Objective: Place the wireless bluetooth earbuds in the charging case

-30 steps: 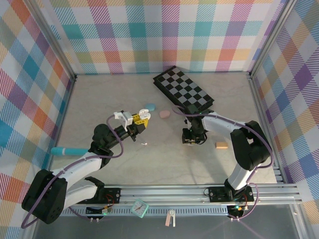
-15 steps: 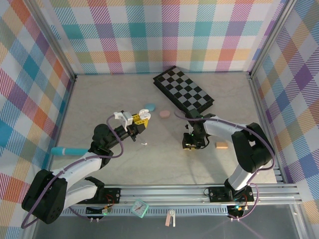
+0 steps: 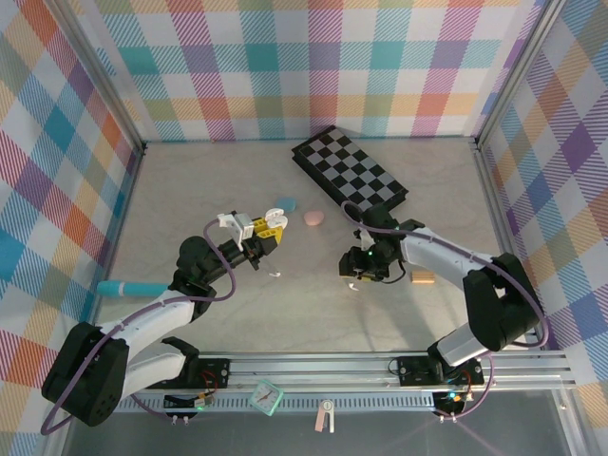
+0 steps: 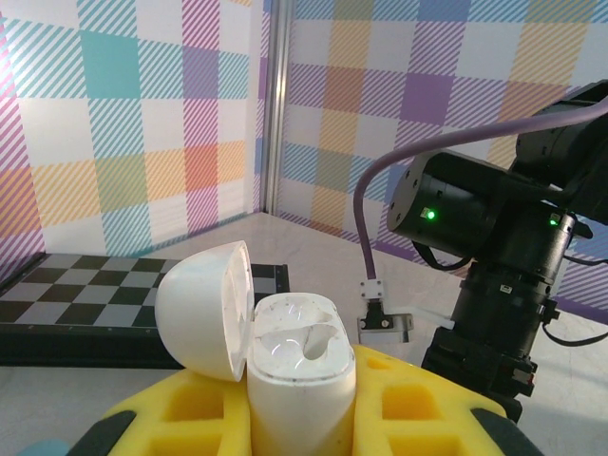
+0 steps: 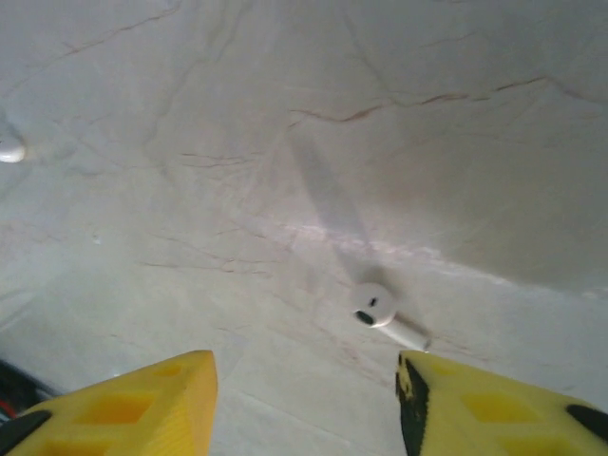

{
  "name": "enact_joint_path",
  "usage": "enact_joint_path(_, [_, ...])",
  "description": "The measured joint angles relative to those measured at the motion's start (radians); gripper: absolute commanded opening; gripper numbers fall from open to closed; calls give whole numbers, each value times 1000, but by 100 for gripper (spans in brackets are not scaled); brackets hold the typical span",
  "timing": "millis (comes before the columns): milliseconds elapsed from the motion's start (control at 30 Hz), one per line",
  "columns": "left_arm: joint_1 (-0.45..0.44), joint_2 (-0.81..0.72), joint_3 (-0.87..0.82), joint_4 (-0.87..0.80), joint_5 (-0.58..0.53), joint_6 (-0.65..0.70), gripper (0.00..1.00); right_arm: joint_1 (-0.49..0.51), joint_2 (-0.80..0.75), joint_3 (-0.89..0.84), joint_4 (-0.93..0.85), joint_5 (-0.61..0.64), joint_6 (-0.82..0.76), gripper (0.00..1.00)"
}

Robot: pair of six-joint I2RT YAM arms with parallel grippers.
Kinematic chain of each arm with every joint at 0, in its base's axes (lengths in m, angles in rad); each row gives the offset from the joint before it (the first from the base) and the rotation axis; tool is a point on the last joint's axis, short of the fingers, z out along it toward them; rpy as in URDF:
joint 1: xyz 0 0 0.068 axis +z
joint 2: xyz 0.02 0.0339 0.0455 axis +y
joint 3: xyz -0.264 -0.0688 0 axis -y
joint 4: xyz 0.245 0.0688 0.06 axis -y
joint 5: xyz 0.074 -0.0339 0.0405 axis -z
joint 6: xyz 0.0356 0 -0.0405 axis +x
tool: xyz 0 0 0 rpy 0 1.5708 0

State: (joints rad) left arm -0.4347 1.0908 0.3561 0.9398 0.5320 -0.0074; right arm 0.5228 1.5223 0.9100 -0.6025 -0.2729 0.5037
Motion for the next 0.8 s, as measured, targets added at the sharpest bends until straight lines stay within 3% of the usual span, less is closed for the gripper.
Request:
enact_joint_path(233, [0,0,0,0,-1,-3,0,51,96,44,-69,91,-58,57])
enact_joint_path(467, [0,0,0,0,-2,-3,0,124,203,151,-137,220,-76,44])
enact_joint_path(800, [0,0,0,0,1,-7,0,87,218,163,-196,356,-73,41])
